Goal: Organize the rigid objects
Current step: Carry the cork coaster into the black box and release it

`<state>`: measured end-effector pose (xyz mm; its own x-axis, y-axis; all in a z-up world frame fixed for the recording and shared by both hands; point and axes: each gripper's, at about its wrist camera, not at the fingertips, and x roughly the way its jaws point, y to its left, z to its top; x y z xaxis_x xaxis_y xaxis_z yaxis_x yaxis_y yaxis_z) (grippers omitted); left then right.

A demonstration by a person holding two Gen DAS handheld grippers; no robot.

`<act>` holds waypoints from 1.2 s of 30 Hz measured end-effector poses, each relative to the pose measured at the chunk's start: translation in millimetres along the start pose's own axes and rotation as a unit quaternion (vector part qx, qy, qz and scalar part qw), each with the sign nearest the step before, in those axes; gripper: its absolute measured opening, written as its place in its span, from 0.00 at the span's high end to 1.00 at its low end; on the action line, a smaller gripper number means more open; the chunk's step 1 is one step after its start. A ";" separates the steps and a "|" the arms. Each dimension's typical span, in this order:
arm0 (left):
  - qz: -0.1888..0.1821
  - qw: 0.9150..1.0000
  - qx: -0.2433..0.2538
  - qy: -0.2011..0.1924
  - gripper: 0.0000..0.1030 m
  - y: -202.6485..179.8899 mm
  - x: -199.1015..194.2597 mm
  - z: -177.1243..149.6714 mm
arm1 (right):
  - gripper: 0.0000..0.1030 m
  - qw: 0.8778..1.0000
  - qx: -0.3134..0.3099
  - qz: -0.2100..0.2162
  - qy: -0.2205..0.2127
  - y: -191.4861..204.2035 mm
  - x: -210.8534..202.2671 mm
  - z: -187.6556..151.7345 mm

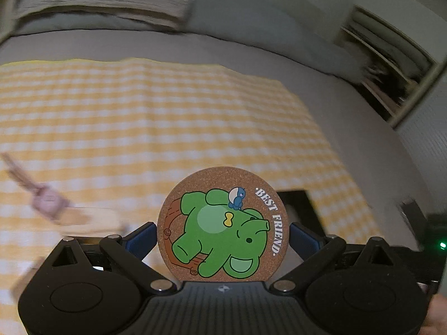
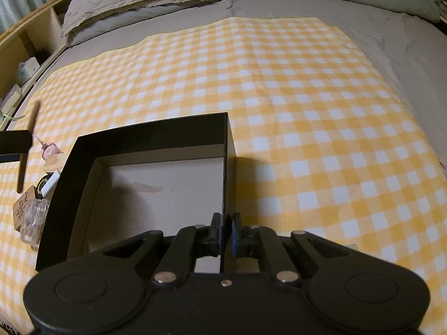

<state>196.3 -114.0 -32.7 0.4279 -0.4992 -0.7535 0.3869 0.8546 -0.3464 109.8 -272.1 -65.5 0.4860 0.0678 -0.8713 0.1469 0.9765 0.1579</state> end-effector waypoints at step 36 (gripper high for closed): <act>0.004 0.995 -0.012 0.104 0.00 -57.8 126.9 -0.3 | 0.92 1.000 -0.010 0.017 0.004 0.0 4.2 0.4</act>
<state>228.1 -226.7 -108.5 0.2524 -0.4541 -0.8545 0.3633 0.8629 -0.3512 112.1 -271.9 -69.0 0.4835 0.1023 -0.8693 0.1134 0.9775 0.1781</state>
